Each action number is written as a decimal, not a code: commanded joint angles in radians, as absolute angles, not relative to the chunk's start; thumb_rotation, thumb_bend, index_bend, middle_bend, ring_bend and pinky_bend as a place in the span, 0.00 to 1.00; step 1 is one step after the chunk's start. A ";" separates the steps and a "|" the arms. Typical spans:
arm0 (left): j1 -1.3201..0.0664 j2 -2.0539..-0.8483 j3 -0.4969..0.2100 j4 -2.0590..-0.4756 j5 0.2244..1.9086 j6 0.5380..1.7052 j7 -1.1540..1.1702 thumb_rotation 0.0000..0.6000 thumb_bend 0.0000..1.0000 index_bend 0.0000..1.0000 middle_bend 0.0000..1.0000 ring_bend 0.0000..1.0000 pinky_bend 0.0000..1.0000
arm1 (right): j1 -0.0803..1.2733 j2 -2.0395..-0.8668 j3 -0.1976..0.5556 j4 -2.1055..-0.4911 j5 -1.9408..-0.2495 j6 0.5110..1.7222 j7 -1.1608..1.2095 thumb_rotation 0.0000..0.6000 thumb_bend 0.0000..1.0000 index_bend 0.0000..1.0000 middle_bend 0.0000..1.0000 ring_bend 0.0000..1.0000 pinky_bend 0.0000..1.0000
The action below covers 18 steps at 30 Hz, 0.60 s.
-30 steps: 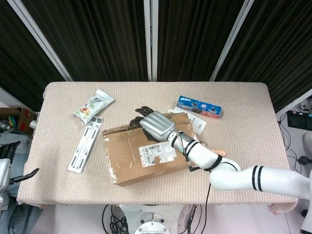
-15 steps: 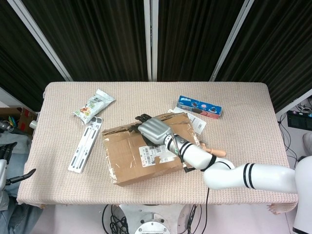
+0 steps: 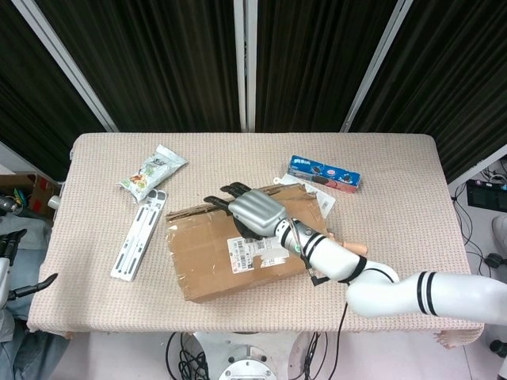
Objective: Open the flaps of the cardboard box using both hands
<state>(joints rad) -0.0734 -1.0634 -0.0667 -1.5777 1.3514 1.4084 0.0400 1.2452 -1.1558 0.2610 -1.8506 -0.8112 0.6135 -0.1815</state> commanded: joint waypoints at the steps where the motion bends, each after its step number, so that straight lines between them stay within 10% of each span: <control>1: -0.076 -1.056 -0.069 -1.593 1.355 1.412 0.052 0.40 0.00 0.10 0.12 0.11 0.21 | 1.202 -1.100 0.279 -1.906 -0.866 0.636 -0.141 1.00 0.93 0.00 0.50 0.04 0.00; 18: -0.104 -1.043 -0.074 -1.680 1.368 1.403 0.134 0.40 0.00 0.10 0.12 0.11 0.21 | 0.876 -0.822 0.259 -2.203 -1.384 0.828 0.074 1.00 0.93 0.00 0.50 0.04 0.00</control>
<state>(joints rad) -0.1016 -1.0455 -0.0731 -1.6755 1.3654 1.4050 0.1308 0.9439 -0.8662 0.2842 -2.1556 -1.2836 0.7768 0.0260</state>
